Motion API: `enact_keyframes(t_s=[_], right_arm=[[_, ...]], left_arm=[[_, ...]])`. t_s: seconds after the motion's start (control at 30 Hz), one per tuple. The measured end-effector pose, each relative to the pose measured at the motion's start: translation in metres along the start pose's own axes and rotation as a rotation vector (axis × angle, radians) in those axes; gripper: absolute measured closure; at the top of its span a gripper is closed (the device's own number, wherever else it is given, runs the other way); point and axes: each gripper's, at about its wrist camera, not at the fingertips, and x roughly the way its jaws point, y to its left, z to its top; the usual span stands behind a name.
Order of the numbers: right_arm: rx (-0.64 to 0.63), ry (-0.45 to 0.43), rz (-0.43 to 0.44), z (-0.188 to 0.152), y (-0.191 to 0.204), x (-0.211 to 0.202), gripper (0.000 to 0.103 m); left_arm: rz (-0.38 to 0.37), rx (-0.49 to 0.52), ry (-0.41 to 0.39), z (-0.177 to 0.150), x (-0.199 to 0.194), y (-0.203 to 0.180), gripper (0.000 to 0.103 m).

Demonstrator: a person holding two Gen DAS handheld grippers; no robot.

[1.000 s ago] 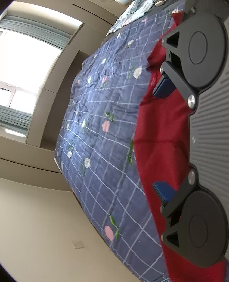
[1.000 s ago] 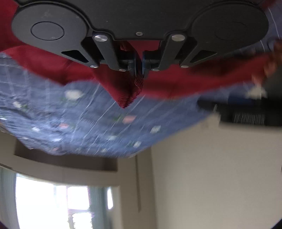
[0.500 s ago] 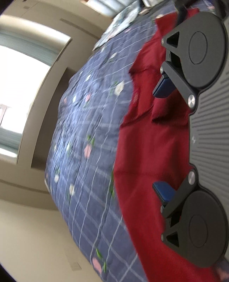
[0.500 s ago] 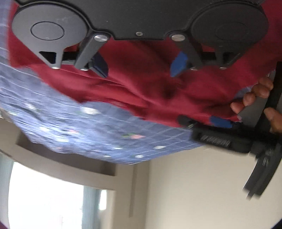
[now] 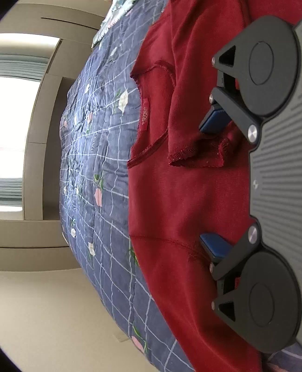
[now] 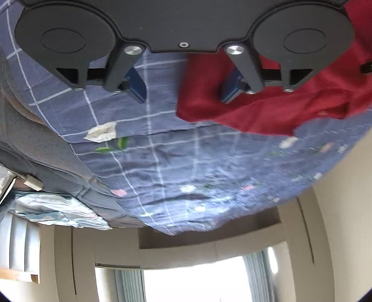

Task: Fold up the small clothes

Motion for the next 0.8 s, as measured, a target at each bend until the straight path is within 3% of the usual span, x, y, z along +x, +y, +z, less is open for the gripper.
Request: enact_keyframes(t_s=[0.13, 0.33, 0.5, 0.67, 0.8], right_arm=[[-0.091, -0.017, -0.127, -0.011, 0.007, 0.012, 0.049], [-0.093, -0.042, -0.144, -0.012, 0.003, 0.007, 0.047], [-0.177, -0.126, -0.139, -0.03, 0.009, -0.045, 0.018], [-0.275, -0.184, -0.104, -0.072, 0.025, -0.097, 0.008], [-0.391, -0.16, -0.152, -0.095, 0.048, -0.095, 0.009]], left_arm=[[0.003, -0.008, -0.005, -0.002, 0.001, 0.001, 0.005], [-0.002, -0.018, -0.037, -0.008, 0.004, 0.006, 0.0], [-0.009, -0.014, -0.097, -0.017, 0.002, 0.007, 0.0], [0.001, -0.006, -0.113, -0.018, 0.001, 0.005, 0.0], [0.003, -0.004, -0.117, -0.019, 0.001, 0.004, 0.0]])
